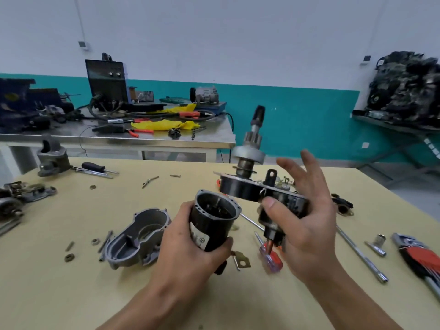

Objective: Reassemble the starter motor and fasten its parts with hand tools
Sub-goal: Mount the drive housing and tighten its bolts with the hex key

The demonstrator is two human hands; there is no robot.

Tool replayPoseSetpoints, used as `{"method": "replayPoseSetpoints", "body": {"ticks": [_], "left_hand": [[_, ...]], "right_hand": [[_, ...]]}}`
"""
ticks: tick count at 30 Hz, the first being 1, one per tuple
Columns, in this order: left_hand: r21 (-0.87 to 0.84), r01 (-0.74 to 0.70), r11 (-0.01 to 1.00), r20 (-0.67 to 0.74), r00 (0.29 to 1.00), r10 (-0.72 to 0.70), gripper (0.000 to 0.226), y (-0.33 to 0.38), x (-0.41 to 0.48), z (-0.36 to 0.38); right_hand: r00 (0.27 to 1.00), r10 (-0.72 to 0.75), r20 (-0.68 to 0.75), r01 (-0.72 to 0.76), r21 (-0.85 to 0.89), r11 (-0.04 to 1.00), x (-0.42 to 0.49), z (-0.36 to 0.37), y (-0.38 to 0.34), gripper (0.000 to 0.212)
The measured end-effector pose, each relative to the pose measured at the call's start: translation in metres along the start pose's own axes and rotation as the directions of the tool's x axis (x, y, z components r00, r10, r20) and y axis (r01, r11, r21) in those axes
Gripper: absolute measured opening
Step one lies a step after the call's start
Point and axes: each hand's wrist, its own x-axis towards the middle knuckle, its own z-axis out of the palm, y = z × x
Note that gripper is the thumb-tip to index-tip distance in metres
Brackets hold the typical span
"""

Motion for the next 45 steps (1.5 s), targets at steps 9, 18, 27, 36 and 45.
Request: {"method": "replayPoseSetpoints", "body": {"ticks": [9,18,27,36,45], "left_hand": [[-0.027,0.017,0.999,0.059,0.998,-0.016,0.051,0.002,-0.006,0.009],[-0.169,0.059,0.984,0.031,0.998,-0.055,0.050,-0.002,-0.007,0.010],[-0.198,0.050,0.979,0.010,0.999,-0.049,0.062,-0.011,-0.007,0.003],[-0.064,0.020,0.998,0.193,0.981,-0.007,0.077,-0.012,0.003,-0.007],[-0.283,0.098,0.954,0.477,0.878,0.052,0.056,-0.010,0.018,-0.032]], "right_hand": [[0.998,-0.008,0.065,0.016,-0.131,0.991,-0.006,0.000,0.011,0.080],[0.974,-0.041,0.222,0.078,-0.161,0.984,-0.021,0.009,0.019,0.081],[0.884,0.173,0.435,-0.053,-0.275,0.960,-0.025,0.004,0.031,0.080],[0.944,0.199,0.263,-0.134,-0.245,0.960,-0.024,0.013,0.029,0.049],[0.930,0.214,0.300,-0.109,-0.331,0.937,-0.014,0.013,0.022,0.031]]}}
